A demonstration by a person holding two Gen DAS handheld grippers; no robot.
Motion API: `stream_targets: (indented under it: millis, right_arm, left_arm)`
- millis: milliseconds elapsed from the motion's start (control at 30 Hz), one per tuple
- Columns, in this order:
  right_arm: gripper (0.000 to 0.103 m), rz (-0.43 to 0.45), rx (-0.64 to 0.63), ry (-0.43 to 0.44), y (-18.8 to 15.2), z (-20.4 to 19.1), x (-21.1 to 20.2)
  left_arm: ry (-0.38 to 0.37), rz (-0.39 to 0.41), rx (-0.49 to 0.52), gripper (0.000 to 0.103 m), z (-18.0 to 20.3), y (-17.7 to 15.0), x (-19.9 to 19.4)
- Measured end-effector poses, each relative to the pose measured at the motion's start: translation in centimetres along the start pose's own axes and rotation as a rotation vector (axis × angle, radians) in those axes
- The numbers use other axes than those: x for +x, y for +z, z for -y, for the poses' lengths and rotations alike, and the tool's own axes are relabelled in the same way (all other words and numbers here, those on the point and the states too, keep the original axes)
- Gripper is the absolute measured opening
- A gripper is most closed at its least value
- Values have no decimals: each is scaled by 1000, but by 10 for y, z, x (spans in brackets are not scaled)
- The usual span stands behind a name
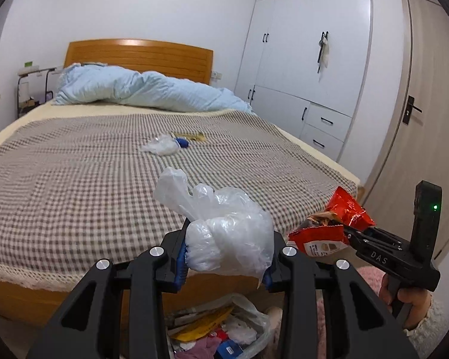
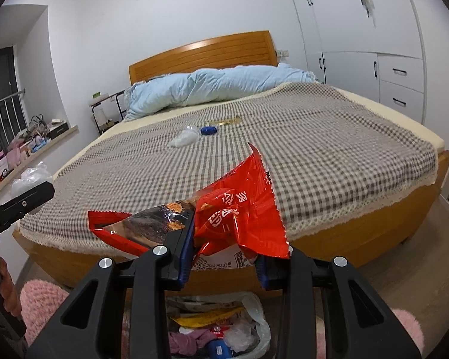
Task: Collect trash
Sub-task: 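Carry the plastic bag and red packet down to the floor trash bag with both tools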
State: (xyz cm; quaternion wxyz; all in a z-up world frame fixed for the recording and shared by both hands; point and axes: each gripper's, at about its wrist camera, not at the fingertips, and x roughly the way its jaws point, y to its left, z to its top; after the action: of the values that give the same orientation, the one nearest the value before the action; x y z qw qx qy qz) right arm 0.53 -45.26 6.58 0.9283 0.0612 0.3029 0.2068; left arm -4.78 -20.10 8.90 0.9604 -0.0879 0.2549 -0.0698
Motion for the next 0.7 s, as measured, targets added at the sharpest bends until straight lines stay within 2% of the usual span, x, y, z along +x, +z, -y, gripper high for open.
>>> stream_targets:
  millis: [233,433,533,700]
  right_arm:
    - [33,6,-42,-44,-36,-10,6]
    - [33,-44,-49,-52,-62,-11,27]
    - [33,-58,-58,-74,-74,-12,35]
    - [33,-61,-82,-102,-92,-10,46]
  left_arm:
    - [-61,-40,-31,34,-10,-27,16]
    - [-86,-58,-56,34,-17,-49,34]
    - [-145,-80,-49,34,-16,-62,43]
    - [-191,-118,-37,34,-10,-91,64]
